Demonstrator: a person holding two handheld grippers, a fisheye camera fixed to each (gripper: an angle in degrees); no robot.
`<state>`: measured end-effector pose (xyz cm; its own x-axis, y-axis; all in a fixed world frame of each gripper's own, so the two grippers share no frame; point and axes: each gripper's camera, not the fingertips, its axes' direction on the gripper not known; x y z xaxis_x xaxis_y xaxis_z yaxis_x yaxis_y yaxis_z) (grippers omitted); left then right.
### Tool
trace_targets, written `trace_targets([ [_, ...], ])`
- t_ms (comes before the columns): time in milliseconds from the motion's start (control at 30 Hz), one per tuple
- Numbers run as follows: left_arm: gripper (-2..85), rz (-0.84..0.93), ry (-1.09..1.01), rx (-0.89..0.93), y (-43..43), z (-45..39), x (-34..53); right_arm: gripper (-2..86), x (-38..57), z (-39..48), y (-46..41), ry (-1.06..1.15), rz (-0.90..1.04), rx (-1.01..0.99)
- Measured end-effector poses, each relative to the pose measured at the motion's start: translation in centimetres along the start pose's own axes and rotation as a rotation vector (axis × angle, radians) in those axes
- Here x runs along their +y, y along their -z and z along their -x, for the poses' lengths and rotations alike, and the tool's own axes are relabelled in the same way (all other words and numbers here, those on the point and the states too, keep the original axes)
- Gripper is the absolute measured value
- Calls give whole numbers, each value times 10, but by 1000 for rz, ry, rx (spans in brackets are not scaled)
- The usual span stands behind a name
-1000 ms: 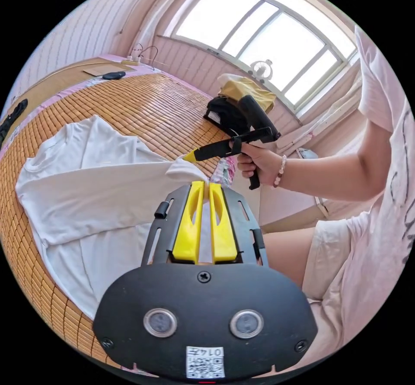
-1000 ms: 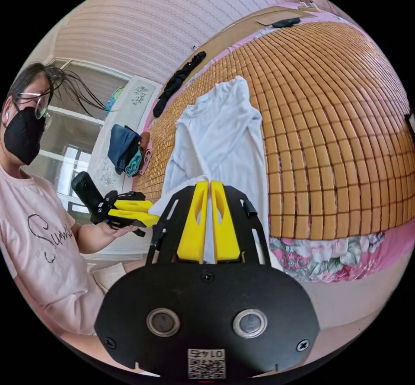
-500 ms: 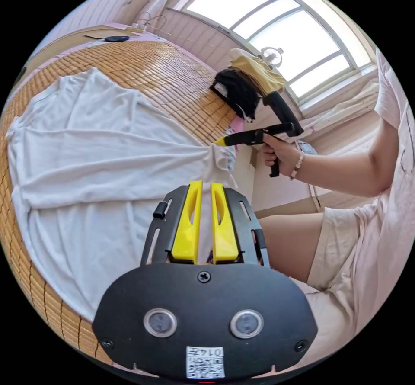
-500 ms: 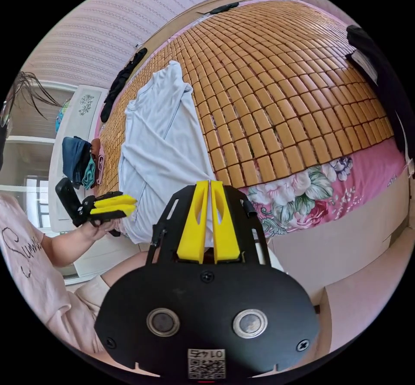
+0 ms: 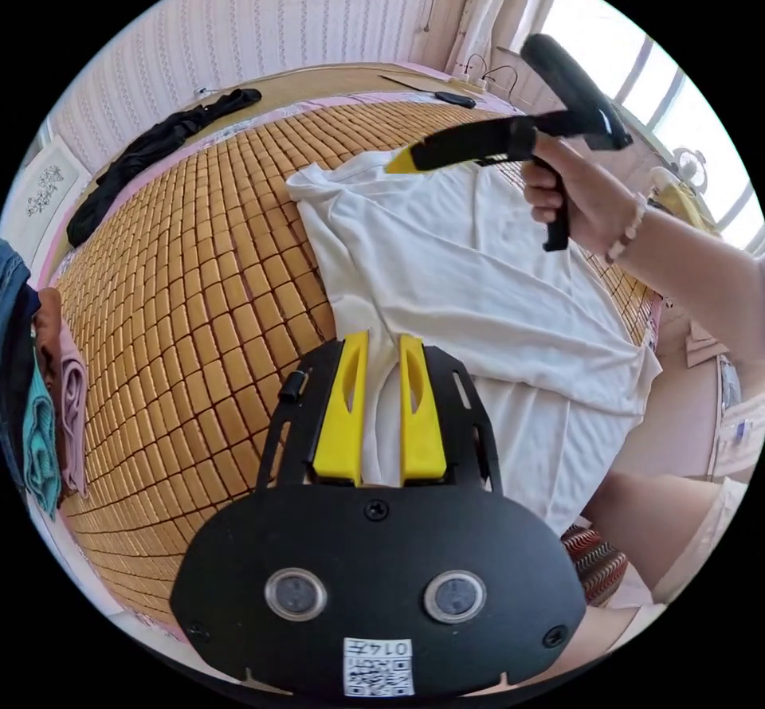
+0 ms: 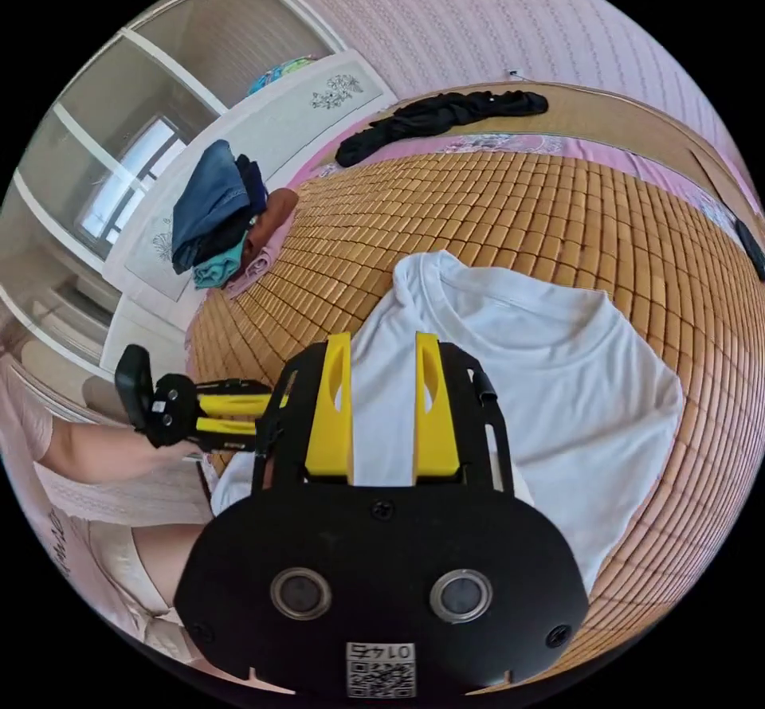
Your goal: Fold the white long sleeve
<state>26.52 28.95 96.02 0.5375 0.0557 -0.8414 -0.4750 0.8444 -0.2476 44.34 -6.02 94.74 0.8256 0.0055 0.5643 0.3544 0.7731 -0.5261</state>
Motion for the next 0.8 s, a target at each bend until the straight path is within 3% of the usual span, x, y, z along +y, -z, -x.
trace_targets([
  [100,43,10,29,73,-12,13,-5,22,-30,-11,-33,-20,170,-45],
  [167,6,12,28,85,-10,21,-7,12,-39,-14,-37,-27,221,-174],
  [367,-9,-92,124,126,25,66,2,3,-74,7,2,101,122,-122],
  [567,-8,-52,262,74,23,121,10,11,-110,11,-48,154,299,-124],
  [667,-2,5,315,82,20,142,13,28,-108,4,-25,142,243,-111],
  [800,19,-56,334,63,42,167,13,84,-71,-28,44,65,112,-28],
])
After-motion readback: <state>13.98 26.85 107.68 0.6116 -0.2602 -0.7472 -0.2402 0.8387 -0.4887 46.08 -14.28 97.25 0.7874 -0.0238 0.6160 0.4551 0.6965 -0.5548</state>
